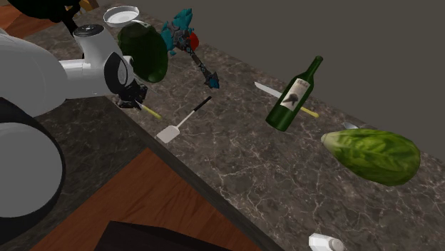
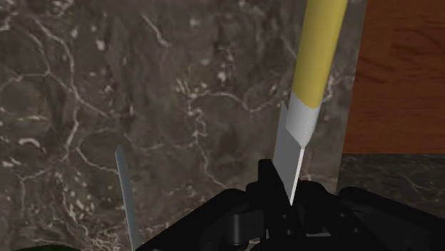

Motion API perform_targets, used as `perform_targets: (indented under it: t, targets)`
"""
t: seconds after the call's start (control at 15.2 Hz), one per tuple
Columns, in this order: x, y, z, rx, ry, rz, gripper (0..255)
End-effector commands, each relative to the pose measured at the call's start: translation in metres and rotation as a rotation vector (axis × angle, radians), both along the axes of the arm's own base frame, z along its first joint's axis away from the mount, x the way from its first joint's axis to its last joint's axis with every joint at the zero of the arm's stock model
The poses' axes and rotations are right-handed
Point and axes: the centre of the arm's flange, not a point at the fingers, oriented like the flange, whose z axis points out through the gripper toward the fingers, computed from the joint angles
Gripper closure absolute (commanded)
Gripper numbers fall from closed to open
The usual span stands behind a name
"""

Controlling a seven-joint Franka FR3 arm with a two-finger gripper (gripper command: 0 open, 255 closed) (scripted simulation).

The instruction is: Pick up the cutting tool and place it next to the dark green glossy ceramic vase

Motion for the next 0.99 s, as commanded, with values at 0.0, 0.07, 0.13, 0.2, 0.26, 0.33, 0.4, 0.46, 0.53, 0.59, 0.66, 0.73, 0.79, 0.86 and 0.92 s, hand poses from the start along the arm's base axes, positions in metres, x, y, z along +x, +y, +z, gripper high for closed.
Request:
perform_targets:
  t: [0.0, 0.07, 0.13, 0.2, 0.26, 0.33, 0.4, 0.46, 0.53, 0.59, 0.66, 0.73, 0.79, 0.86, 0.92]
  targets:
    - [0.000, 0.000, 0.000, 0.000, 0.000, 0.000, 255]
    - [0.000, 0.000, 0.000, 0.000, 0.000, 0.000, 255]
    - [0.000, 0.000, 0.000, 0.000, 0.000, 0.000, 255]
    - [0.000, 0.000, 0.000, 0.000, 0.000, 0.000, 0]
    - [0.000, 0.000, 0.000, 0.000, 0.000, 0.000, 0]
    - [0.000, 0.000, 0.000, 0.000, 0.000, 0.000, 0]
    - [0.000, 0.000, 0.000, 0.000, 0.000, 0.000, 0]
    - [0.000, 0.000, 0.000, 0.000, 0.000, 0.000, 0]
    - [0.000, 0.000, 0.000, 0.000, 0.000, 0.000, 0]
    - [-0.001, -0.001, 0.013, 0.000, 0.000, 0.000, 0]
    - [-0.002, -0.002, 0.026, 0.000, 0.000, 0.000, 0]
    - [-0.003, -0.003, 0.039, 0.000, 0.000, 0.000, 0]
    - [-0.004, -0.004, 0.049, 0.000, 0.000, 0.000, 0]
    - [-0.004, -0.004, 0.049, 0.000, 0.000, 0.000, 0]
    - [-0.004, -0.004, 0.049, 0.000, 0.000, 0.000, 0]
